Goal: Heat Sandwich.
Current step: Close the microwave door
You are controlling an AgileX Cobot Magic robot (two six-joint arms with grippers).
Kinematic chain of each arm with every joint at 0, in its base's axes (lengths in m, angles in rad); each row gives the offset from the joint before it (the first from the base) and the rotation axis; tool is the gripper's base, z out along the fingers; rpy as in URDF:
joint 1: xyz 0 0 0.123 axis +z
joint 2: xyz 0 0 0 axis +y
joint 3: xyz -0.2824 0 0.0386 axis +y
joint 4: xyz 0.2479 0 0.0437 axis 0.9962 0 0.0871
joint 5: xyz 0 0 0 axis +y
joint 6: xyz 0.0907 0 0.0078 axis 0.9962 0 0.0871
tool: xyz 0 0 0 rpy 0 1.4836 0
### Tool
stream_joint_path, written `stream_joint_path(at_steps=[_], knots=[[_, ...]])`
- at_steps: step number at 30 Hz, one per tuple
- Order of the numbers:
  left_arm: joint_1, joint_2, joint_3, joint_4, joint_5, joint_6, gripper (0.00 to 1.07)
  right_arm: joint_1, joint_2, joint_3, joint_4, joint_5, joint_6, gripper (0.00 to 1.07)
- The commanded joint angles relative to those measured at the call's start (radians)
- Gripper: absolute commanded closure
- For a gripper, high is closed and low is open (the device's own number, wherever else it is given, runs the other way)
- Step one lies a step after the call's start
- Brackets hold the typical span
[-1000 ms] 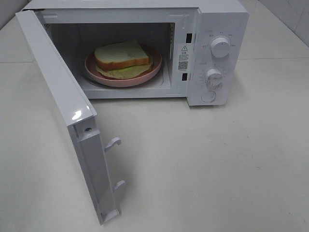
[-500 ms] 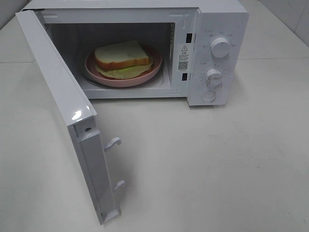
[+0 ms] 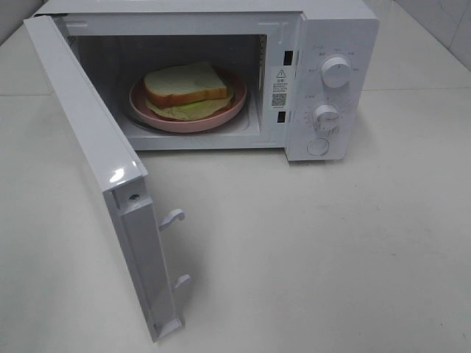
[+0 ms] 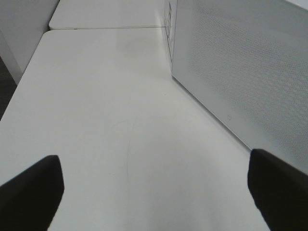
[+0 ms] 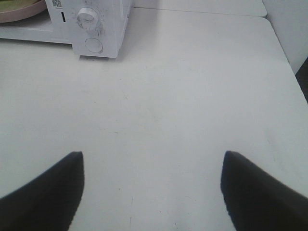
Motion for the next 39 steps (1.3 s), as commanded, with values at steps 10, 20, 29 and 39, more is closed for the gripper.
stream_joint_path(at_steps=[10,20,29,39], knots=[[0.003,0.183,-0.021,-0.004,-0.189,-0.009,0.35,-0.007,-0.027,0.001,0.000,-0.006,0.010,0.31],[0.003,0.342,-0.016,-0.001,-0.309,-0.009,0.88,-0.007,-0.027,0.001,0.000,-0.006,0.010,0.31],[0.003,0.442,0.116,0.000,-0.646,-0.007,1.07,-0.007,-0.027,0.001,0.000,-0.006,0.010,0.31],[0.003,0.663,0.199,0.001,-1.010,-0.007,1.07,-0.007,-0.027,0.001,0.000,-0.006,0.010,0.31]])
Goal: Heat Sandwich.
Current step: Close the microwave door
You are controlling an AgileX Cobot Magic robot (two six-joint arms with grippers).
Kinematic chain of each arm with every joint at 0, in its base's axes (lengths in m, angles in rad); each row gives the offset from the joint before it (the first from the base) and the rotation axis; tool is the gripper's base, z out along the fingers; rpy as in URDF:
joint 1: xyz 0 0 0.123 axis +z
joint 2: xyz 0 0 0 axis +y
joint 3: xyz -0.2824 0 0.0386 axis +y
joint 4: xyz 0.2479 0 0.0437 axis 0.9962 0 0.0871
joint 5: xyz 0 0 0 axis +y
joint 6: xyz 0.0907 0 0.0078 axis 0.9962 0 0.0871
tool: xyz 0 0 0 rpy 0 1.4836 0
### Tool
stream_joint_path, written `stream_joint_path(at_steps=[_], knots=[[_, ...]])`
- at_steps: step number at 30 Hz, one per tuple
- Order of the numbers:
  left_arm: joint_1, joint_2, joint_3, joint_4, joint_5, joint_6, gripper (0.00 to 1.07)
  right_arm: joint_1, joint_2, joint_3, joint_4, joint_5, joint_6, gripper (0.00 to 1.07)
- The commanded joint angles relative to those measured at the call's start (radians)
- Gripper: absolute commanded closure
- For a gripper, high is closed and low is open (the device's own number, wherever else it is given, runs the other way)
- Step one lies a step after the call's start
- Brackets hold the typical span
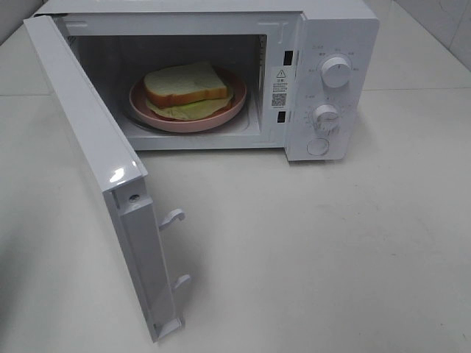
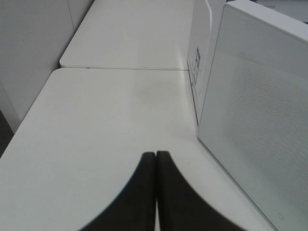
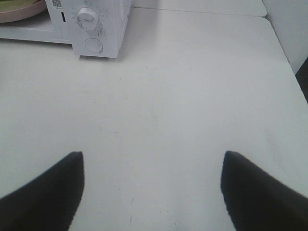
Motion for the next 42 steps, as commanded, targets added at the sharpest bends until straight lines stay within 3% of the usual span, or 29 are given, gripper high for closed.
stream_joint_path(at_steps=[1,13,16,20,22,42], knots=[[0.003,0.068,0.007,0.001,-0.119,-0.005,1.07,-0.007,-0.027,0.001,0.000,-0.006,0.010,0.31],[-0.007,0.361,0.007,0.024,-0.479,-0.006,1.07,-0.007,-0.027,0.001,0.000,-0.006,0.010,0.31],[-0.029,0.416,0.007,0.066,-0.542,-0.006,1.07,-0.007,-0.027,0.001,0.000,-0.006,0.010,0.31],[-0.083,0.542,0.007,0.215,-0.712,-0.007,1.07,-0.007,-0.027,0.001,0.000,-0.006,0.010,0.31],[-0.107,0.589,0.004,0.232,-0.766,-0.009,1.07,-0.007,-0.027,0.001,0.000,-0.006,0.010,0.31],[-0.305,0.909,-0.102,0.232,-0.932,-0.023,1.07,-0.007,-0.027,0.001,0.000,-0.006,0.010,0.31]])
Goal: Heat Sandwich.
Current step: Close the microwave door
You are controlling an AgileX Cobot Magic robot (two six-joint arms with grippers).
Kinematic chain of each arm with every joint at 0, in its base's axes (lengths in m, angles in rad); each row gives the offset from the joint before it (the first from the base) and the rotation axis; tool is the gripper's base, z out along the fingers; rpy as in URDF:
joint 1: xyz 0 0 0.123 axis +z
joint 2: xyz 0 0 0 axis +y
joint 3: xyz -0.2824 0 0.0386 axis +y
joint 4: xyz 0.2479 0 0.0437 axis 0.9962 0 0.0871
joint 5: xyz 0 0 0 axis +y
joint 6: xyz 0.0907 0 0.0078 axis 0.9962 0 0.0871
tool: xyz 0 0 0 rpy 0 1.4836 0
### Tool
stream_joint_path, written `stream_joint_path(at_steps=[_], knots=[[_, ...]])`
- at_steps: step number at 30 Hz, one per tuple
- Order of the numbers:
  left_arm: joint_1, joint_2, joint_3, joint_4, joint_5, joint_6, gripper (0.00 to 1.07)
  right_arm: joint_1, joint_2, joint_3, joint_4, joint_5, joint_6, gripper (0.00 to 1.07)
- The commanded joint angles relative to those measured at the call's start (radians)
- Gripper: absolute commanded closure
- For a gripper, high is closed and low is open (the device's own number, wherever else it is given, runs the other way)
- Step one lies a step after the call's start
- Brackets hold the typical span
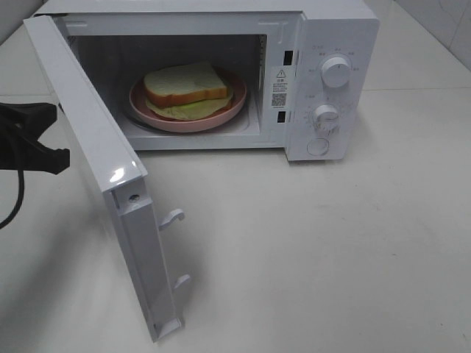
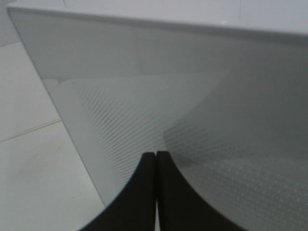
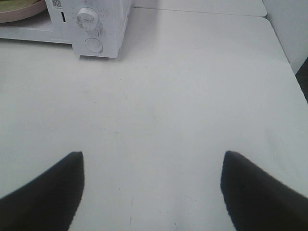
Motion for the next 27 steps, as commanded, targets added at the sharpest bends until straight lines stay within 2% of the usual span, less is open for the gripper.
stream_joint_path(at_steps=[1,8,14,21,24,27], knots=[[-0.020,0.032,-0.031,-0.001,-0.032,-0.036,1.07,-0.007,-0.027,0.001,0.000,-0.006,0.010,0.31],[-0.020,0.060,-0.072,-0.001,-0.036,-0.056,1.07,-0.007,-0.027,0.001,0.000,-0.006,0.010,0.31],[-0.020,0.088,-0.110,0.007,-0.034,-0.110,1.07,-0.007,-0.027,0.001,0.000,-0.006,0.010,0.31],[-0.020,0.101,-0.126,0.012,-0.031,-0.112,1.07,-0.007,-0.027,0.001,0.000,-0.006,0.010,0.31],[-0.023,0.110,-0.132,0.014,-0.031,-0.144,1.07,-0.007,-0.027,0.001,0.000,-0.006,0.010,0.31],[-0.032,0.117,-0.132,0.009,-0.032,-0.146,1.07,-0.007,-0.027,0.001,0.000,-0.006,0.010,0.31]])
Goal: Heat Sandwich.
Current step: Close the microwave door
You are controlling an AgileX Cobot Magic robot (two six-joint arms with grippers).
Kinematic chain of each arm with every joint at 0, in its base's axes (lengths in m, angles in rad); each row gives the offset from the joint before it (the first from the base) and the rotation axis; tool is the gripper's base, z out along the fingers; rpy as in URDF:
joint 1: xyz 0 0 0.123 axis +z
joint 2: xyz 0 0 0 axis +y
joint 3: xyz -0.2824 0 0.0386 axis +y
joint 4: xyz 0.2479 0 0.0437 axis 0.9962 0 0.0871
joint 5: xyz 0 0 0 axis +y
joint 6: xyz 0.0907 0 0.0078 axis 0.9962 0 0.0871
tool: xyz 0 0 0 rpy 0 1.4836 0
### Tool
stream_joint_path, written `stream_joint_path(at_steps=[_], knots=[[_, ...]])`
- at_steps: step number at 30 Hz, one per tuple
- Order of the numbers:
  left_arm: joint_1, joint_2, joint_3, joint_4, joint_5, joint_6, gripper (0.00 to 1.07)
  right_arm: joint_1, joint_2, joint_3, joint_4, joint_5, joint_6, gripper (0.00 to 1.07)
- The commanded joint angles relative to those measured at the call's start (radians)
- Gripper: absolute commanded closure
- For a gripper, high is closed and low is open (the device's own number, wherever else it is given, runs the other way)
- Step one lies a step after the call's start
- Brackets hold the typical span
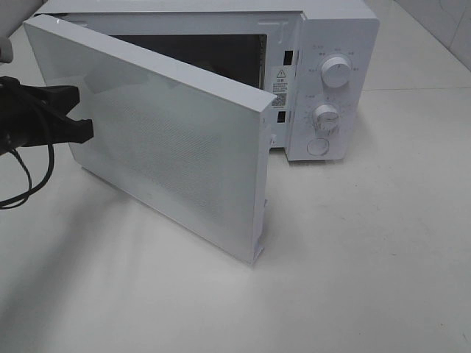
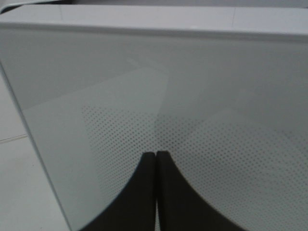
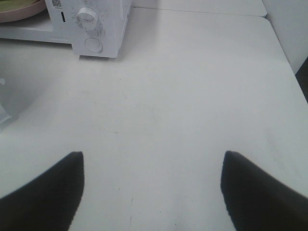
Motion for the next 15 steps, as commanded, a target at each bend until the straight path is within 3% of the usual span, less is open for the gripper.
stream_joint_path(at_steps=[1,7,15], knots=[[-0.030,0.013,-0.010,-0.005,-0.013,-0.014,1.07,-0.007,-0.027,0.001,0.000,-0.006,0.010,0.31],[-0.103,0.062,-0.053,-0.084,-0.010,0.024,1.07,-0.007,-0.027,0.001,0.000,-0.006,0.010,0.31],[-0.156,0.110,-0.132,-0.091,0.011,0.030,1.07,-0.007,-0.027,0.001,0.000,-0.006,0.010,0.31]])
